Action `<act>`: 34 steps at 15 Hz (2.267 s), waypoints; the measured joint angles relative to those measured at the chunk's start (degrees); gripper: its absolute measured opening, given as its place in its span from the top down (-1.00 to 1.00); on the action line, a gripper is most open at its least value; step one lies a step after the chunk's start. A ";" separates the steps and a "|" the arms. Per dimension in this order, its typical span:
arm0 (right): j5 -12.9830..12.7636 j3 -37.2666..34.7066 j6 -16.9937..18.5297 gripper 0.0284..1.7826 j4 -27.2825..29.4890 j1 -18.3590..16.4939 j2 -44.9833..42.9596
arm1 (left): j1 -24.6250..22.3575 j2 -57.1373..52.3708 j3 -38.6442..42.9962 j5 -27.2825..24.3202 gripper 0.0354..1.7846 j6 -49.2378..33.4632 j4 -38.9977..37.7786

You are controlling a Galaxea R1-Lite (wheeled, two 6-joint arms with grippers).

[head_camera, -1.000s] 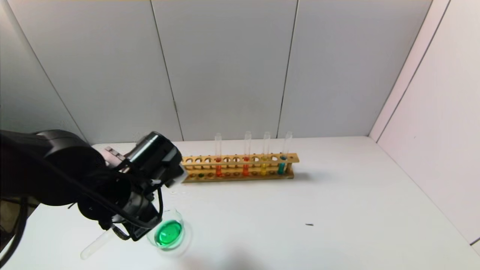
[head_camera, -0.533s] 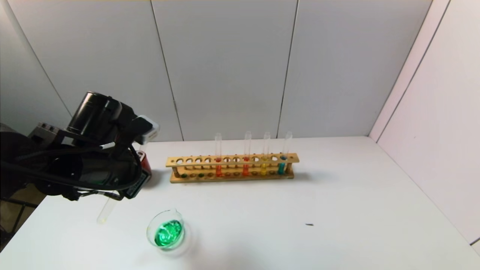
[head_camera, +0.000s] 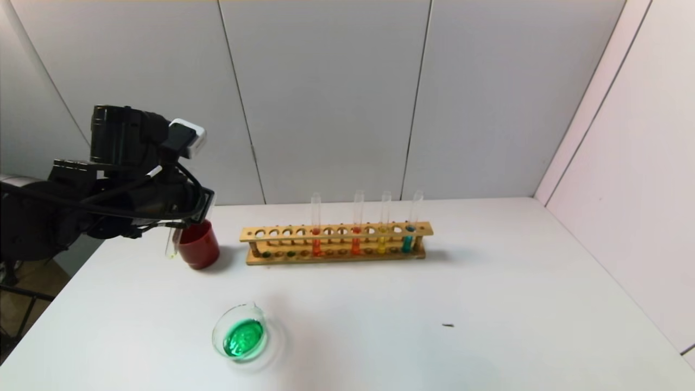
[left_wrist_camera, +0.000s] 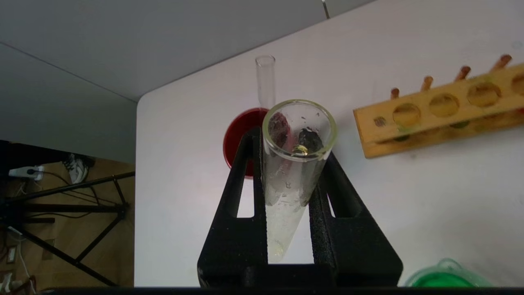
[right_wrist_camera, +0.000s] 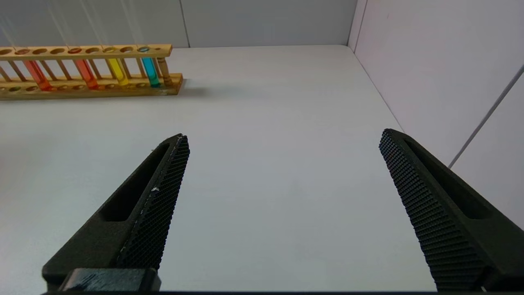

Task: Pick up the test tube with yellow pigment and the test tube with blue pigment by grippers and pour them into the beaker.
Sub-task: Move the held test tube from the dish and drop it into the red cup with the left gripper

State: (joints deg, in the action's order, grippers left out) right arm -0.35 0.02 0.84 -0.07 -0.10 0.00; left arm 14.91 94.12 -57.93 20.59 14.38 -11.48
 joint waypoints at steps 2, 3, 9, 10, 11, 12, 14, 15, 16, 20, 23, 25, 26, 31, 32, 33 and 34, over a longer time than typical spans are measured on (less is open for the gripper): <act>0.02 0.00 0.01 -0.91 0.00 0.00 0.00 | -1.24 2.67 -0.89 0.16 0.66 0.24 -2.65; 0.02 -0.02 0.01 -0.91 0.00 0.02 0.00 | -1.88 3.94 -1.94 0.13 0.66 0.30 -2.84; 0.00 -0.02 0.01 -0.91 0.00 0.00 0.00 | -5.90 12.21 -10.36 -0.44 0.66 -0.20 -5.99; 0.00 -0.02 0.04 -0.91 0.00 0.00 0.00 | -6.38 13.59 -11.19 -0.50 0.66 -0.22 -7.03; 0.00 -0.02 0.04 -0.91 0.00 0.00 0.00 | -6.73 14.92 -11.89 -0.50 0.66 -0.24 -8.13; 0.00 -0.02 0.04 -0.91 0.00 0.00 0.00 | -7.01 16.18 -12.46 -0.50 0.66 -0.24 -8.87; 0.02 -0.02 0.04 -0.91 0.00 0.00 0.00 | -7.53 18.14 -13.21 -0.56 0.66 -0.24 -9.62; 0.00 -0.02 0.01 -0.91 0.00 0.00 0.00 | -7.63 18.75 -13.35 -0.59 0.66 -0.24 -9.63; 0.00 -0.02 0.01 -0.91 0.00 0.00 0.00 | -7.67 19.19 -13.37 -0.59 0.66 -0.26 -9.63; 0.00 -0.02 0.01 -0.91 0.00 0.00 0.00 | -7.95 20.07 -11.82 -0.59 0.66 -0.48 -9.92; 0.00 -0.02 0.04 -0.91 0.00 0.00 0.00 | -7.91 20.35 -8.77 -0.59 0.66 -1.00 -13.29; 0.00 -0.02 0.04 -0.91 0.00 0.00 0.00 | -7.89 20.46 -6.84 -0.52 0.66 -1.00 -15.47; 0.02 -0.02 0.00 -0.91 0.00 0.00 0.00 | -7.89 20.41 -6.05 -0.52 0.66 -1.00 -15.88; 0.00 0.00 0.04 -0.91 0.00 0.02 0.00 | -7.89 19.74 -3.51 -0.96 0.29 -1.02 -16.85; 0.02 0.00 0.04 -0.91 0.00 0.00 0.00 | -7.91 19.43 -3.21 -0.96 0.10 -1.00 -17.02; 0.00 0.00 0.01 -0.91 0.00 0.00 0.00 | -7.94 18.99 -3.01 -1.00 -0.09 -0.99 -17.04; 0.02 0.00 0.04 -0.91 0.00 0.00 0.00 | -7.91 18.36 -2.77 -1.00 -0.29 -0.99 -17.09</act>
State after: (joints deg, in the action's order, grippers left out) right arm -0.33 0.02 0.88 -0.07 -0.10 0.00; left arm 7.00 112.48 -60.70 19.59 13.40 -28.57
